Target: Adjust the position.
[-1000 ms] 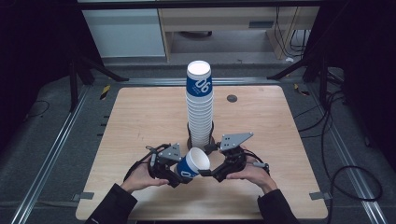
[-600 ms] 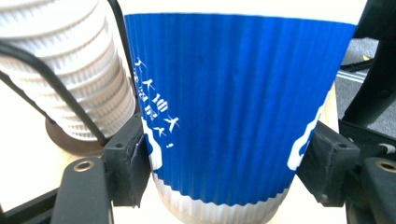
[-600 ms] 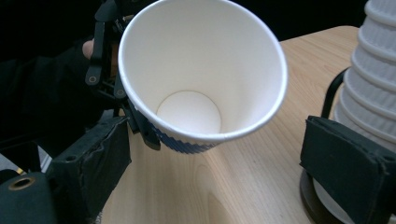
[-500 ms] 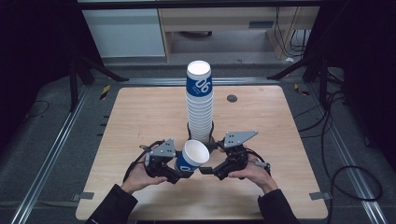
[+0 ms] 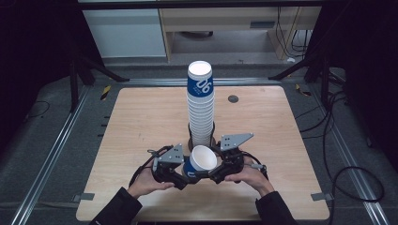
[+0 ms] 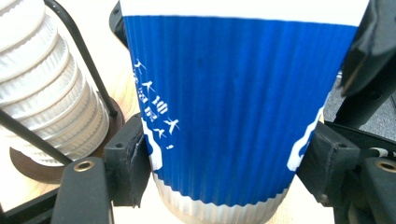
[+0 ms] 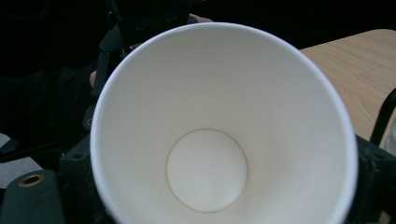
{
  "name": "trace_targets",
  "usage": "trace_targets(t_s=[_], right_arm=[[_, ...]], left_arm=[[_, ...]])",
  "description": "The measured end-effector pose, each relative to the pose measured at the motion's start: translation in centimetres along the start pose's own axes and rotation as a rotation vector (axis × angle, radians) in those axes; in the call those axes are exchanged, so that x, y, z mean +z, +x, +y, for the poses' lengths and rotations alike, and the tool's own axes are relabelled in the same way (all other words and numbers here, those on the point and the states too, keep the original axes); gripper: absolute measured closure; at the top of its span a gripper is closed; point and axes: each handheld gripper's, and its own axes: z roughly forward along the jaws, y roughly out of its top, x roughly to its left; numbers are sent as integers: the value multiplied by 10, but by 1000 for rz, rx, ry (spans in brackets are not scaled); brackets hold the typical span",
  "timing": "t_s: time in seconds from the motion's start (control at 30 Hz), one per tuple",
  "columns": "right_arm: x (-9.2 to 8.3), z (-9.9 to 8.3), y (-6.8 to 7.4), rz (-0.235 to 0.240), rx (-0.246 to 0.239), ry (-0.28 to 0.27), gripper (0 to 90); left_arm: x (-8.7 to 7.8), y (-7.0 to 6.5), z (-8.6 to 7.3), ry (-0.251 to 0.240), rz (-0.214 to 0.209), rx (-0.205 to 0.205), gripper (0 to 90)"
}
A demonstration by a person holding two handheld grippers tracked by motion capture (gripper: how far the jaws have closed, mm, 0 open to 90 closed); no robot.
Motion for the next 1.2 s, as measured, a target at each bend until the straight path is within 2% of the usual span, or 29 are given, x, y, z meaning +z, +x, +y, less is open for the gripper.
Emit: trace_targets(t_s=[0.33, 0.5, 0.67, 0.87, 1.03, 1.07, 1.1, 1.13, 1.17, 1.2], right_arm=[[2, -2, 0, 23, 1, 12, 194], [1, -2, 0, 17, -6, 14, 203], [-5, 1, 0, 3, -13, -5, 203], [-27, 7, -3, -71, -21, -38, 201], [-38, 6, -7, -147, -27, -27, 201], [-38, 6, -7, -147, -27, -27, 201], [-43, 5, -10, -184, -28, -30, 200], [-43, 5, -10, -184, -28, -30, 200], [-47, 4, -11, -218, -24, -24, 200], [-49, 4, -12, -230, -25, -21, 201]], left_arm=[[2, 0, 0, 18, -11, -1, 275], [4, 1, -1, 18, -13, -22, 261], [4, 4, -4, 36, 2, -36, 217], [1, 11, -9, 58, 24, -65, 200], [-8, 19, -13, 43, 55, -99, 196], [-8, 19, -13, 43, 55, -99, 196], [-11, 22, -14, 29, 70, -117, 194], [-11, 22, -14, 29, 70, -117, 194], [-16, 26, -16, 18, 93, -138, 194], [-18, 28, -17, 12, 105, -148, 193]])
